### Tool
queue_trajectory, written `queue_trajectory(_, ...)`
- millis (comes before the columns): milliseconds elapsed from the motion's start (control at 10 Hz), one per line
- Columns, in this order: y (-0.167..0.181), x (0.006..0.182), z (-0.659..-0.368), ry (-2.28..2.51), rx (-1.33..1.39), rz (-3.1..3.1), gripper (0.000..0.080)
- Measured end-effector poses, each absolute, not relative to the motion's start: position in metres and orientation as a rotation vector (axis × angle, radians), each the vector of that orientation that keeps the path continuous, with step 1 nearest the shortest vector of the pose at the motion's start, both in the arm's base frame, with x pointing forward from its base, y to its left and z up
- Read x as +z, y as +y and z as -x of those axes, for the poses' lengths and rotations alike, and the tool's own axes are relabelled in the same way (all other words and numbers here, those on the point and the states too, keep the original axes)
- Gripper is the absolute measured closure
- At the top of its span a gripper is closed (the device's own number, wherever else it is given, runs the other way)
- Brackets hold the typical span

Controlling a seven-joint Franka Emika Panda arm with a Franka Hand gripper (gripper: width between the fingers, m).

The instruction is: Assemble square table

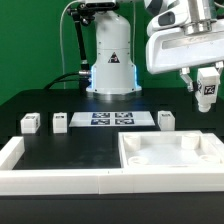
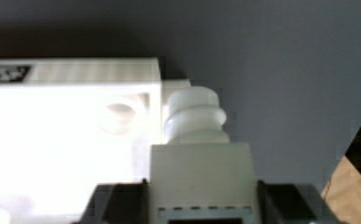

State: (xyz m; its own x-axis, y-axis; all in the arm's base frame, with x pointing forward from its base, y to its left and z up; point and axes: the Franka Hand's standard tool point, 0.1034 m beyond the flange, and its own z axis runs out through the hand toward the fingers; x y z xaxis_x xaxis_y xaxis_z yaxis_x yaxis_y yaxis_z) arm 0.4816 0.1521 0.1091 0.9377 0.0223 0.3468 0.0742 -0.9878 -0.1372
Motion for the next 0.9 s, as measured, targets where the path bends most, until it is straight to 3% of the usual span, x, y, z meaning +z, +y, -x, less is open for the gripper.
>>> queue_trajectory(300,0.150,0.116,-0.507,-0.109,-0.563,2.938,0.0509)
queue_trajectory(800,0.150,0.115,-0.506,-0.116,-0.563,2.938,0.0509)
queue_trajectory(900,0.145,0.117,-0.518,-0.164,-0.577,2.941,0.0509)
